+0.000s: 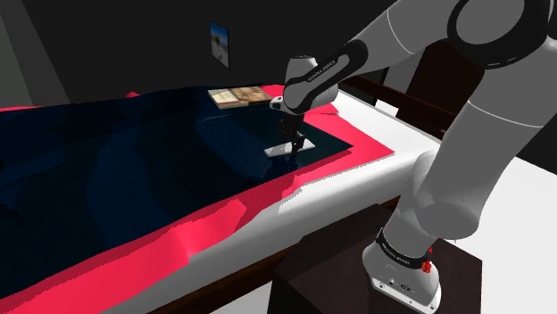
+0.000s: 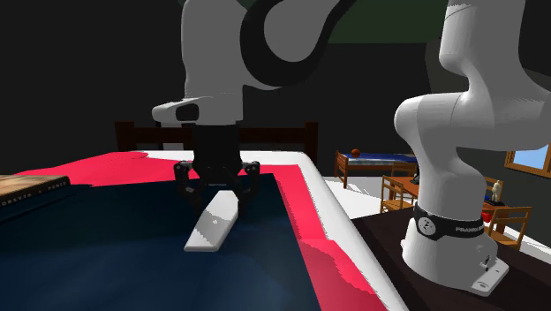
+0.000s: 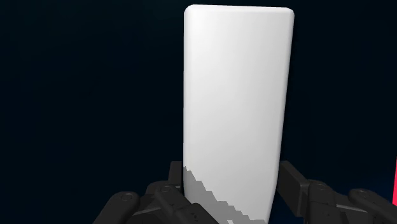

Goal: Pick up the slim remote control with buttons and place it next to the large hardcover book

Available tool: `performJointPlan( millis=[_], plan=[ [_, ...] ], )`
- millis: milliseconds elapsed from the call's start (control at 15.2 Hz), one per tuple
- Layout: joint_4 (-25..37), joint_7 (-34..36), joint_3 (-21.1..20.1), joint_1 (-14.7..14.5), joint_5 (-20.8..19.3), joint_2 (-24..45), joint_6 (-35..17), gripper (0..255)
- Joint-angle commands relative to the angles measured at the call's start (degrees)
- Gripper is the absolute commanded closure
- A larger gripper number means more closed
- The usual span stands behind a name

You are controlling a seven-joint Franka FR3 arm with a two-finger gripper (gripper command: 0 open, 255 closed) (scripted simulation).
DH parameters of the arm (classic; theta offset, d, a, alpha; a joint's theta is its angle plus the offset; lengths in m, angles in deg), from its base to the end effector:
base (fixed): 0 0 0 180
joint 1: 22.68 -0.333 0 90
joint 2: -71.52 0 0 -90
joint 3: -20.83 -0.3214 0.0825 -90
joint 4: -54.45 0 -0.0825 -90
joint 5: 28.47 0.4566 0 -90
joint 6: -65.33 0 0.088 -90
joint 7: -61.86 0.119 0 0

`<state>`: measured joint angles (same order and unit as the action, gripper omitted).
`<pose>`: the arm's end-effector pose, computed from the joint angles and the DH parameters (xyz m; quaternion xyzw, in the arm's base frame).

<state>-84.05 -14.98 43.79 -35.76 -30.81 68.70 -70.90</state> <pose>0.5257 -0.0909 0.2688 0.8258 0.5640 -0.0010 0.0054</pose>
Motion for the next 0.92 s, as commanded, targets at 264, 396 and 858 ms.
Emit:
performJointPlan(
  millis=[264,396,858],
  plan=[
    [0.5,0.4,-0.1,0.0,-0.6,-1.2,1.6,255],
    [1.1,0.8,-0.2,0.1,-1.1,-2.3,3.3,255],
    [3.6,1.8,-0.6,0.2,-2.4,-5.7,9.0,255]
  ],
)
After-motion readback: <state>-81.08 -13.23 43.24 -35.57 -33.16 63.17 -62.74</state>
